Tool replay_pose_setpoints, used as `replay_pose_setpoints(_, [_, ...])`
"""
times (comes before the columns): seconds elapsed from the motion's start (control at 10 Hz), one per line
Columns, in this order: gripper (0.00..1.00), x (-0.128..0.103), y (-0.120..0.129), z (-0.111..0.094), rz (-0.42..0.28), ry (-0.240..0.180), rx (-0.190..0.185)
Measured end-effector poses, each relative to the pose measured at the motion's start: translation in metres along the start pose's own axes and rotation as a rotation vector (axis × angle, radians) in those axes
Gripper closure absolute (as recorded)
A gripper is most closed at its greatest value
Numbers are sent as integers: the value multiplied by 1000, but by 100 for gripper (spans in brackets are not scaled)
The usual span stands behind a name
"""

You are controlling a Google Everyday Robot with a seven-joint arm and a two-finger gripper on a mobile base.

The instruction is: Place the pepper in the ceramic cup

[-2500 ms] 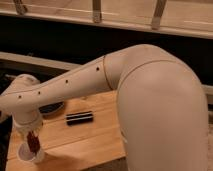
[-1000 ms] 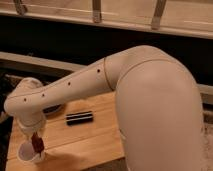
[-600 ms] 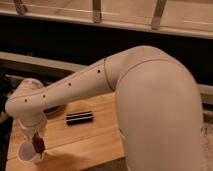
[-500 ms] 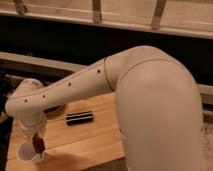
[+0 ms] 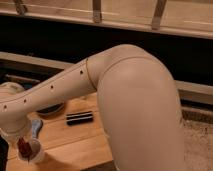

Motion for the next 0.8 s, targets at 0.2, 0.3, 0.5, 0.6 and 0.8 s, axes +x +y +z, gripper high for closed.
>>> replay_pose_setpoints(0.2, [33,3,-8,4,26,-1,0])
replay_pose_setpoints(0.3, [41,6,-18,7,40,-2,-1])
replay_pose_setpoints(0.5, [61,8,-25,13,30,4,-7])
replay_pose_setpoints(0.6, [72,6,-19,14,23,3,-8])
replay_pose_setpoints(0.8, [92,9,-11,17,32,0,-9])
